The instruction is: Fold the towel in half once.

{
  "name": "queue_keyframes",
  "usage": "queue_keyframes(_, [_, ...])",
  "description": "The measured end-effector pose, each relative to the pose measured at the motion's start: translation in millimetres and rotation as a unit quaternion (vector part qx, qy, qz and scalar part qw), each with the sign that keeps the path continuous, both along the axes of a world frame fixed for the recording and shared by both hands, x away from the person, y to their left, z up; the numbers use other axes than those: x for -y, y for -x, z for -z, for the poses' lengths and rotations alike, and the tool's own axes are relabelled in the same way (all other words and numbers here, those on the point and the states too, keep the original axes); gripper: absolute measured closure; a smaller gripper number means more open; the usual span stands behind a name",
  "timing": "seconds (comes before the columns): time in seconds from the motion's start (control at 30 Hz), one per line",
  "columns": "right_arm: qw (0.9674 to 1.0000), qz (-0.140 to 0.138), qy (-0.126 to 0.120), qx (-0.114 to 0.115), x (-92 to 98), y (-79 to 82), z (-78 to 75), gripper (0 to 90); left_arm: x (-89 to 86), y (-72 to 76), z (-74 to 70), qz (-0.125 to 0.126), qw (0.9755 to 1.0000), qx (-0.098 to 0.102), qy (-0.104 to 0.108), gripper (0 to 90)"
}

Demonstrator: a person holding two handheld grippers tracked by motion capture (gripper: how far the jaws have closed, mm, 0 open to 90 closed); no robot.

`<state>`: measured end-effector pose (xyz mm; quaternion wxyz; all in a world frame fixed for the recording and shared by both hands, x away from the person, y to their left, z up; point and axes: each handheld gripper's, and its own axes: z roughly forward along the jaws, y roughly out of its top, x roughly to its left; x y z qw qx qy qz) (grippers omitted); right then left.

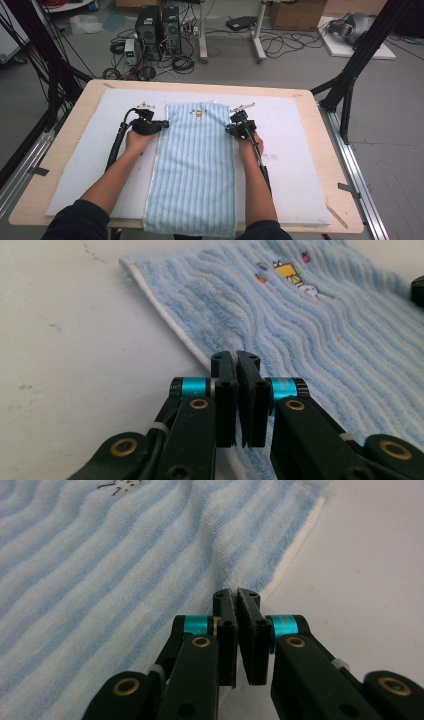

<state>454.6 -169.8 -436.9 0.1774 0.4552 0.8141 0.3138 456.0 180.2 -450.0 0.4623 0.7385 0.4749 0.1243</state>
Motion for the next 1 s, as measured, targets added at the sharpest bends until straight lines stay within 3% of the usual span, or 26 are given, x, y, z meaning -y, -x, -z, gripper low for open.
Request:
queue_keyframes(0.07, [0.9999,0.012,-0.002,0.009,3.3,-3.1,-1.9,86.9,0.7,-0.6,-3.5,-0.01,0.9997,0.013,0.019,86.4])
queue_keyframes(0.13, [0.9993,0.025,-0.025,0.016,7.6,-4.7,-3.9,86.9,2.0,-0.6,-4.8,-0.017,0.9994,0.022,0.018,86.4])
queue_keyframes(0.27, [0.999,0.013,-0.033,0.026,8.9,-1.6,-7.9,86.8,-2.3,-0.6,-3.5,-0.011,0.9997,0.009,0.021,86.3])
queue_keyframes(0.4, [0.9977,-0.003,-0.053,0.042,11.0,7.1,-19.2,86.8,-9.0,4.1,-14.6,0.006,0.999,0.02,0.039,86.2])
queue_keyframes(0.5, [0.9967,-0.01,-0.066,0.047,13.8,17.1,-23.8,86.9,-11.1,10.2,-22.9,0.023,0.9988,0.028,0.032,86.3])
queue_keyframes(0.73, [0.9947,-0.027,-0.084,0.054,19.8,45.9,-24.7,86.9,-11.7,34.7,-35.2,0.04,0.9968,0.056,0.04,86.2])
queue_keyframes(0.83, [0.994,-0.034,-0.088,0.055,21.9,58.7,-26.6,86.8,-13.4,49.6,-34.2,0.046,0.9961,0.059,0.046,86.2])
queue_keyframes(1.0, [0.9941,-0.05,-0.08,0.055,21.1,81.8,-26.8,86.7,-14.1,72.9,-30.4,0.066,0.9964,0.047,0.027,86.1])
